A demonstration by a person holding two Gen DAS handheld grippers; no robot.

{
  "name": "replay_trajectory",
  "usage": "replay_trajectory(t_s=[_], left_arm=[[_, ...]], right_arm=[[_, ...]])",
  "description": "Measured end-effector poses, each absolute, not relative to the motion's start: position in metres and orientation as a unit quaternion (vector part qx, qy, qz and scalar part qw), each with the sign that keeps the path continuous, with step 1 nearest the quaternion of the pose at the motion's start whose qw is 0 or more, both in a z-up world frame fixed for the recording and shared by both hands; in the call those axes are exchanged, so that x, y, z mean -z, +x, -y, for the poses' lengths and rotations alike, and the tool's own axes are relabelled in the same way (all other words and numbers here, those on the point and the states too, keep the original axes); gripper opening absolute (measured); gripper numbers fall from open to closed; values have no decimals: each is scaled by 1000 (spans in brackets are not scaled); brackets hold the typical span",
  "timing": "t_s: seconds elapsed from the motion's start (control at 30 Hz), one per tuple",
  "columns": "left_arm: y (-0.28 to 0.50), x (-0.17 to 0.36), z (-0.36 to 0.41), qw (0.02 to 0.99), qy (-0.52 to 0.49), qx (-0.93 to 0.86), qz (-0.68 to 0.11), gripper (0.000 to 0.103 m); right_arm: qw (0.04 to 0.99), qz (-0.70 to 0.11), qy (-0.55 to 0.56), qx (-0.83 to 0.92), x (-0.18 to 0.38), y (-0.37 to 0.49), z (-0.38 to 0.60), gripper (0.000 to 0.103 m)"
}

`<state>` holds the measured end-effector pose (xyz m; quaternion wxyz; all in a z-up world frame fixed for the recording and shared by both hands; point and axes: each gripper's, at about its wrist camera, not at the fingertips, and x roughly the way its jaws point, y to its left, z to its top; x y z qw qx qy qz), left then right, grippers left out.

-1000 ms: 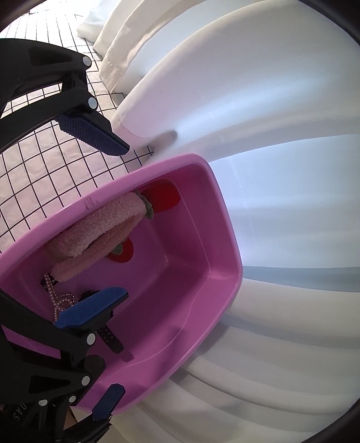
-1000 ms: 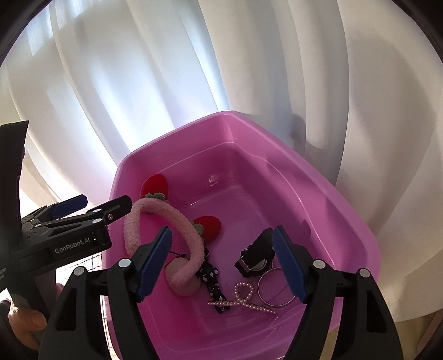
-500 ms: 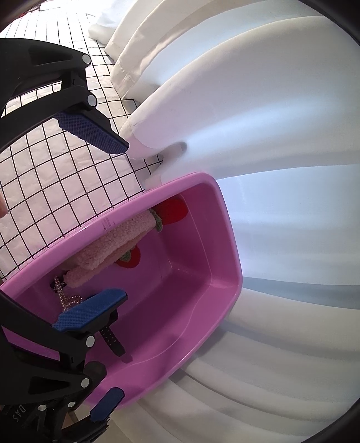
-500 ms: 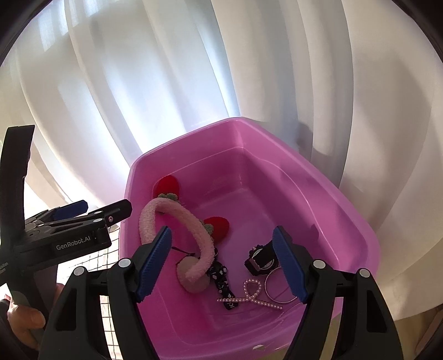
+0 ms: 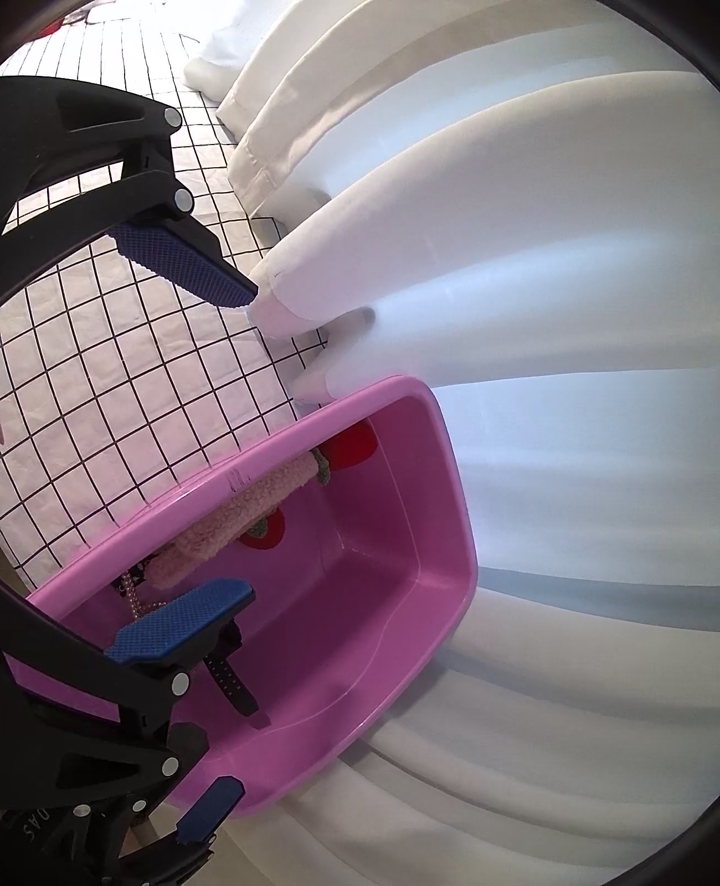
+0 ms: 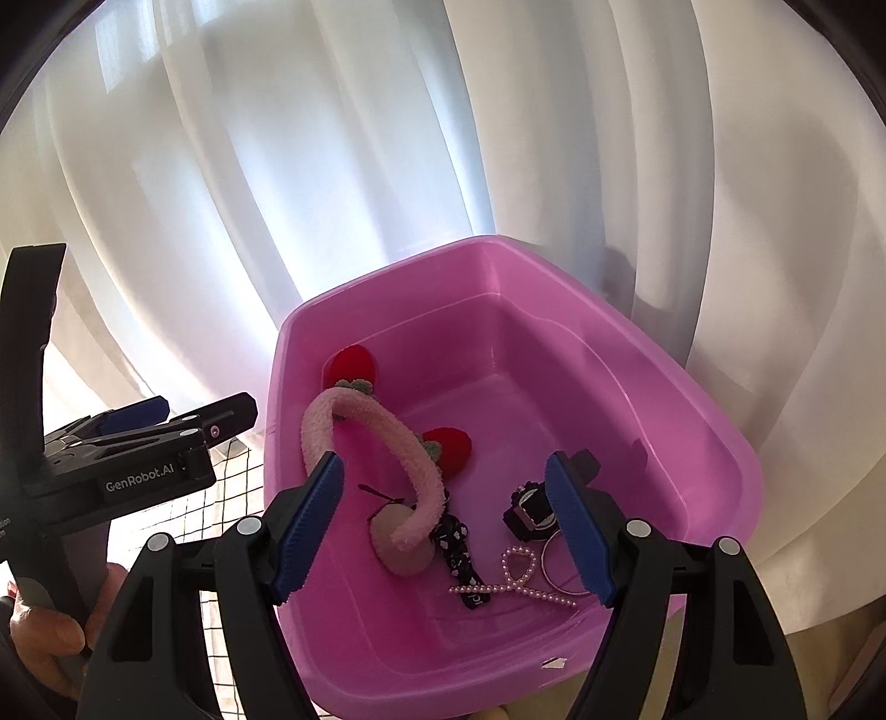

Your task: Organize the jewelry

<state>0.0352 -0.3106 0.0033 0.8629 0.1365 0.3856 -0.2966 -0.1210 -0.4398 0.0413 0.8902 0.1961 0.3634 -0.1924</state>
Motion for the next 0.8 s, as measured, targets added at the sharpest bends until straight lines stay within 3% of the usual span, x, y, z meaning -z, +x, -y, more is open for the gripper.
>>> replay_trajectory(t_s=[0.8], left_arm=[[31, -6, 297, 866, 133, 293, -382, 97]], right_arm=[[891, -371, 187, 184, -43, -119, 427, 72]])
